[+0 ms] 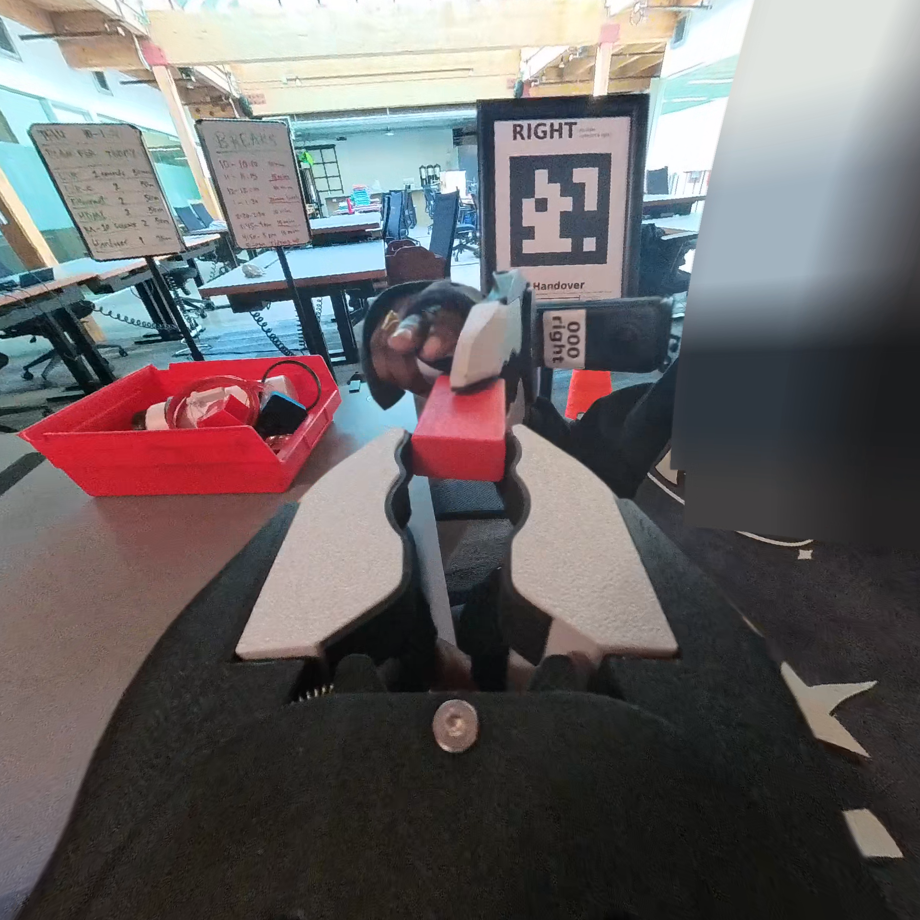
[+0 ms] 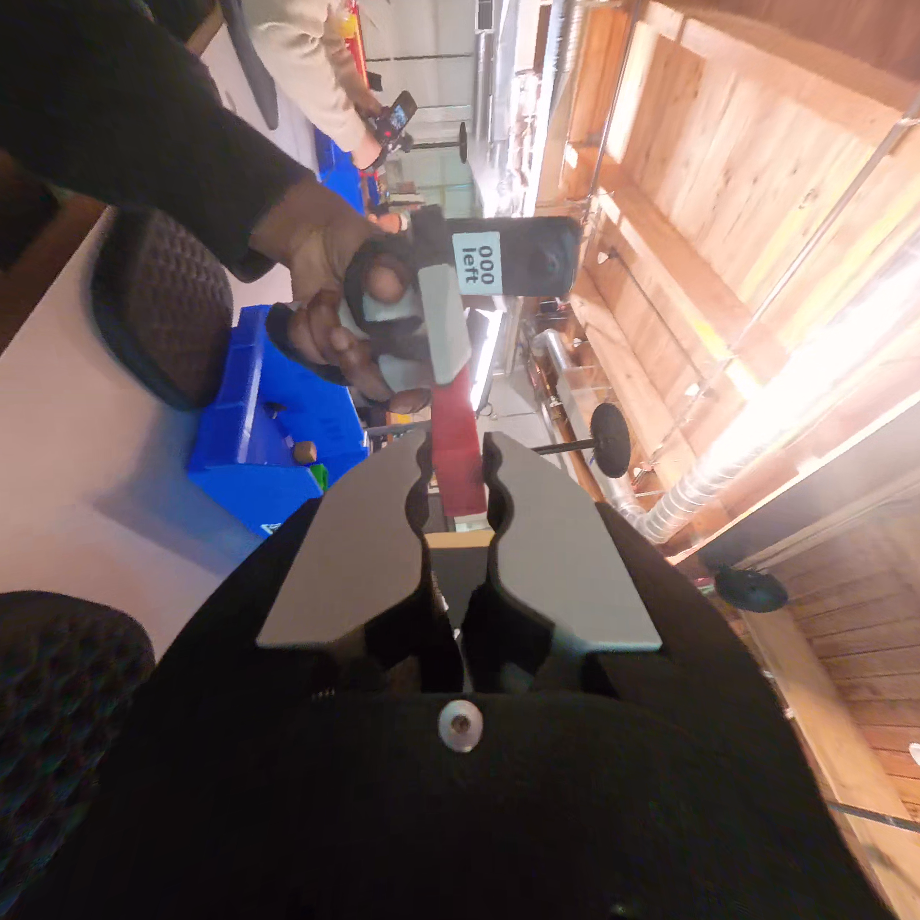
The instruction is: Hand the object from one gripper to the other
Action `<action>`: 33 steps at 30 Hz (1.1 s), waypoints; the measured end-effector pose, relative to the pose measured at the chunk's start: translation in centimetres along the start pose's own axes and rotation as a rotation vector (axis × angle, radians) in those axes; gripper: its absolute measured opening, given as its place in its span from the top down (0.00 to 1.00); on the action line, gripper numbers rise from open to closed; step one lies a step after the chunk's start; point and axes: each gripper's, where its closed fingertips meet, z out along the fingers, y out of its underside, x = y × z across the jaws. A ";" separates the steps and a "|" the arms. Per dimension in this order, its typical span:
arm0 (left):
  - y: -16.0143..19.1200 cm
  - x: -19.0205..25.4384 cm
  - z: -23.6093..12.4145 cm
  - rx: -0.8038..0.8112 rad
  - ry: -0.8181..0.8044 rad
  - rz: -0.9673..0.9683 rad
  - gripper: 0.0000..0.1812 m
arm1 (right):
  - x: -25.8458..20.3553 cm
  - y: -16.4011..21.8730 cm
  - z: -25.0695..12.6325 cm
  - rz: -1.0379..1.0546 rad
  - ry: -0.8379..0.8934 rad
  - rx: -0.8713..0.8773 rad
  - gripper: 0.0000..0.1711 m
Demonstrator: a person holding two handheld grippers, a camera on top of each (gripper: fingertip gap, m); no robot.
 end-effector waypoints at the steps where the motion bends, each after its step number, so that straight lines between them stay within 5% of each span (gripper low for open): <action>1: 0.0 -0.1 0.0 -0.001 -0.003 0.002 0.81 | -0.1 0.2 0.0 0.009 -0.017 -0.014 0.89; 9: -0.7 0.2 -0.5 0.013 -0.197 0.644 0.71 | 0.0 0.1 -0.6 0.583 -0.210 0.099 0.90; 15: -0.4 1.0 0.1 -0.011 -0.180 0.701 0.90 | -0.6 -0.2 -0.8 0.615 -0.263 0.116 0.90; 20: -0.7 0.7 -0.1 0.002 -0.133 0.484 0.91 | 0.4 -0.2 -0.7 0.586 -0.180 0.141 0.86; 23: -1.2 0.4 -0.3 0.048 -0.057 0.180 0.91 | 1.5 0.0 -0.9 0.278 0.009 0.107 0.72; 26: -1.0 0.3 -0.4 0.069 0.021 -0.021 0.91 | 0.9 0.0 -0.7 0.097 0.007 0.021 0.68; 33: 0.3 0.4 0.0 -0.004 0.065 -0.141 0.91 | -1.0 0.1 -0.2 0.037 -0.087 -0.012 0.79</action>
